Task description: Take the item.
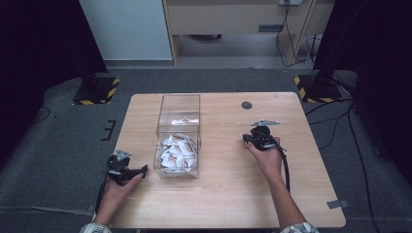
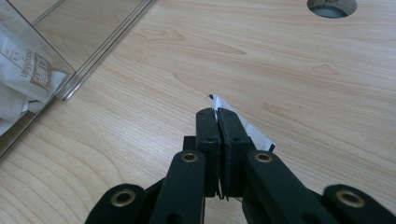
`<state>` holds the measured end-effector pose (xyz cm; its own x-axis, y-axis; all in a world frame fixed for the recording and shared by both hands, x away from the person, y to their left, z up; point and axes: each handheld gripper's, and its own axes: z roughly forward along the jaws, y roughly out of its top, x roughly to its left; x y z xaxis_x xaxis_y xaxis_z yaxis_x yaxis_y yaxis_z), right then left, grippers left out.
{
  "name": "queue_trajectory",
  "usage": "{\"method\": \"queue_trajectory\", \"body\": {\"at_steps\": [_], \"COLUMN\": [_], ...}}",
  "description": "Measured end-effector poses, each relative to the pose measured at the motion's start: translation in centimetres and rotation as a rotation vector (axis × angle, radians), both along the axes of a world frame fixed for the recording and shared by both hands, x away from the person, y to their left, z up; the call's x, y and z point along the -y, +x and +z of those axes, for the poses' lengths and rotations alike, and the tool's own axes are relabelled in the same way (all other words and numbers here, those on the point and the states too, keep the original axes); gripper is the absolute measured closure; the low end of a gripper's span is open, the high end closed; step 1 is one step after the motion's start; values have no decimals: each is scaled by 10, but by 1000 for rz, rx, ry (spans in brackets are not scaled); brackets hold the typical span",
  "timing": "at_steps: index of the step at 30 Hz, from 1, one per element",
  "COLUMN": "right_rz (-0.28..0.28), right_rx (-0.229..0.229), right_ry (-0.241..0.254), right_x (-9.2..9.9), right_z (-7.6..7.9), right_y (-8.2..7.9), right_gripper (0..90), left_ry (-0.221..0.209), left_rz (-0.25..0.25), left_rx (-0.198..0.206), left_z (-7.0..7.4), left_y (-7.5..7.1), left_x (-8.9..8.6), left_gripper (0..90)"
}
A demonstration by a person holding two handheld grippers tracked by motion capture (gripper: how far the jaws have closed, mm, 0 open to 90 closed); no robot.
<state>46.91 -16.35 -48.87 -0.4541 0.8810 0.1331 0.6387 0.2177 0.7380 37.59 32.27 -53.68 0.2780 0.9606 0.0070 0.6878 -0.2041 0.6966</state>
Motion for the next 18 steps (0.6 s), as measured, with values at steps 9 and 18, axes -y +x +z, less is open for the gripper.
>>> {"method": "queue_trajectory", "body": {"at_steps": [9, 18], "right_rz": [10, 10], "right_rx": [-6, -8], "right_ry": [-6, -7], "right_x": [-3, -5], "right_z": [-3, -4], "right_y": [1, 1], "right_gripper": [891, 882], "left_ry": [0, 0], "left_rz": [0, 0], "left_rx": [0, 0], "left_z": [0, 0], "left_y": [0, 0], "left_x": [0, 0], "left_gripper": [0, 0]}}
